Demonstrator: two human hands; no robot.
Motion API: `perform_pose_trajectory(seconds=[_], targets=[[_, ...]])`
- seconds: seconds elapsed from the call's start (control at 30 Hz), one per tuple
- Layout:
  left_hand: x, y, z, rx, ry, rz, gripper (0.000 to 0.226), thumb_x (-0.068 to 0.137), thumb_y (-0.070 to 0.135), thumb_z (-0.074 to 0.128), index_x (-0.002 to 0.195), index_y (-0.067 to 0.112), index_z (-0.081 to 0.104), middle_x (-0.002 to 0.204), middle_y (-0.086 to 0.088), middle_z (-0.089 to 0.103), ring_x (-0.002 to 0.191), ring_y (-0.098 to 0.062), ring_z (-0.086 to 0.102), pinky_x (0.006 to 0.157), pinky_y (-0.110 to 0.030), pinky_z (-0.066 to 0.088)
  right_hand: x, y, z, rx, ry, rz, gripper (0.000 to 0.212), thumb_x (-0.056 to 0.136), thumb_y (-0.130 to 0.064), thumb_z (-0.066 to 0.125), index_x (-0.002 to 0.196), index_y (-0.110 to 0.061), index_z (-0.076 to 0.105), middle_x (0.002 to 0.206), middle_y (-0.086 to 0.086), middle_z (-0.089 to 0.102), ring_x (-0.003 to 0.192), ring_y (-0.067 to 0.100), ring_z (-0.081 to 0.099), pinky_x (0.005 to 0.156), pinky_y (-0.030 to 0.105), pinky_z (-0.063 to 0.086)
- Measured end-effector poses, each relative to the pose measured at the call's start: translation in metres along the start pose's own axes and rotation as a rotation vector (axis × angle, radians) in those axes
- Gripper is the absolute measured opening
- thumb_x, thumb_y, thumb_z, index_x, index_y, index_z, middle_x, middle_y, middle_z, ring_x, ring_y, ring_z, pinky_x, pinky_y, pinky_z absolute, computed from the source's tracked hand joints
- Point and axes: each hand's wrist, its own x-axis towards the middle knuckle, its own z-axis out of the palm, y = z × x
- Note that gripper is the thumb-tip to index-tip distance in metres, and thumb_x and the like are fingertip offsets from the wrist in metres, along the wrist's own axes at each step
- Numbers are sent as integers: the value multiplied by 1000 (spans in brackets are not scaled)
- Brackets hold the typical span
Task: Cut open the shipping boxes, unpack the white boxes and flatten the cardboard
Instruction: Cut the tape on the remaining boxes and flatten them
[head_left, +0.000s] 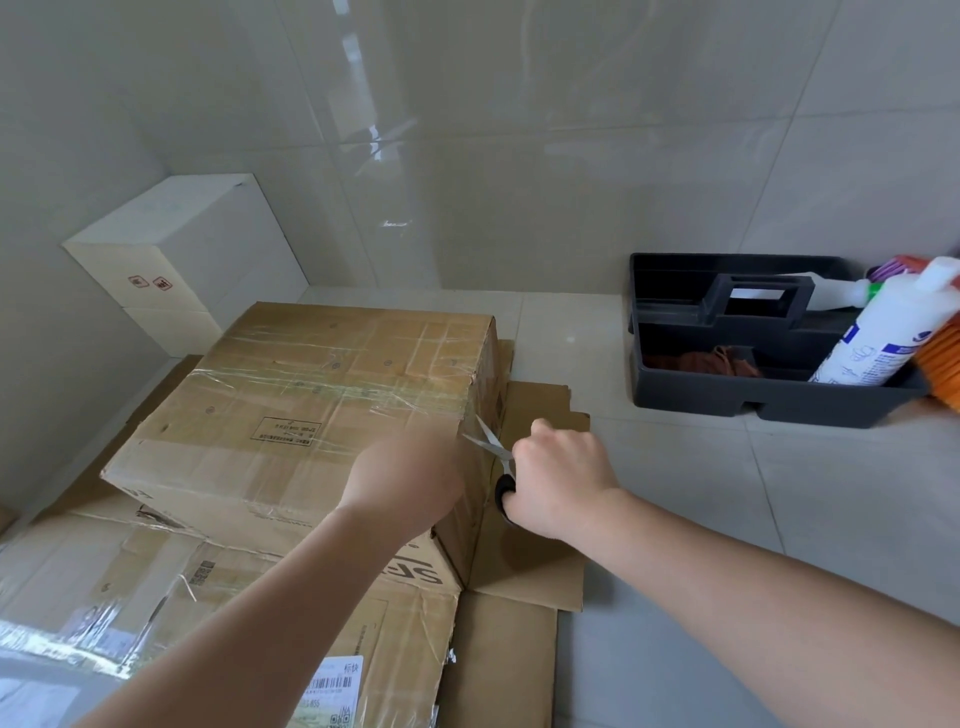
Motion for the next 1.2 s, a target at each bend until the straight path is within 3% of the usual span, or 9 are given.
perform_pose_trajectory(seconds=[0.27, 0.57, 0.7, 0.83, 1.03, 1.1, 1.2], targets=[[10, 9, -7, 188, -202, 30, 32, 90, 17, 46, 60, 20, 36, 60, 3, 41, 48, -11, 36, 41, -23, 27, 4, -5, 3, 25, 41, 13, 22, 79, -34, 60, 82, -13, 66, 72, 0, 37, 58, 22, 42, 54, 28, 27], [1, 6, -6, 163, -173, 73, 35, 92, 24, 43, 60, 21, 29, 59, 6, 35, 48, -8, 29, 42, -21, 20, 11, -13, 1, 41, 18, 40, 15, 81, -24, 58, 84, -12, 65, 76, 2, 38, 57, 20, 37, 46, 27, 15], [0, 7, -7, 139, -157, 89, 36, 91, 23, 44, 59, 22, 28, 59, 6, 33, 48, -9, 29, 48, -23, 27, 13, -19, 5, 42, -22, 32, 15, 81, -7, 57, 91, -10, 68, 70, 2, 41, 59, 23, 43, 50, 28, 27], [-1, 7, -5, 120, -147, 99, 37, 92, 24, 42, 58, 20, 28, 58, 5, 33, 55, -18, 40, 53, -25, 32, 14, -17, 6, 48, -66, 54, 22, 81, 6, 54, 89, -10, 68, 57, 1, 37, 53, 21, 42, 51, 29, 35], [-1, 7, -3, 116, -153, 121, 37, 92, 27, 40, 58, 20, 28, 58, 5, 33, 57, -20, 40, 54, -26, 32, 13, -11, 6, 49, -8, 71, 17, 82, -2, 57, 92, -11, 68, 67, 1, 43, 62, 23, 42, 54, 28, 31], [-1, 6, -4, 112, -148, 124, 37, 92, 27, 39, 58, 20, 28, 58, 5, 33, 56, -20, 39, 54, -26, 31, 14, -8, 4, 41, 2, 75, 14, 82, -10, 60, 93, -11, 68, 75, 3, 48, 63, 23, 42, 56, 28, 30], [-2, 6, -5, 115, -151, 131, 37, 92, 27, 39, 57, 20, 28, 58, 5, 33, 54, -18, 37, 54, -26, 31, 13, -7, 1, 27, -10, 101, 21, 77, -28, 60, 89, -12, 66, 71, 1, 37, 57, 19, 40, 47, 26, 22]])
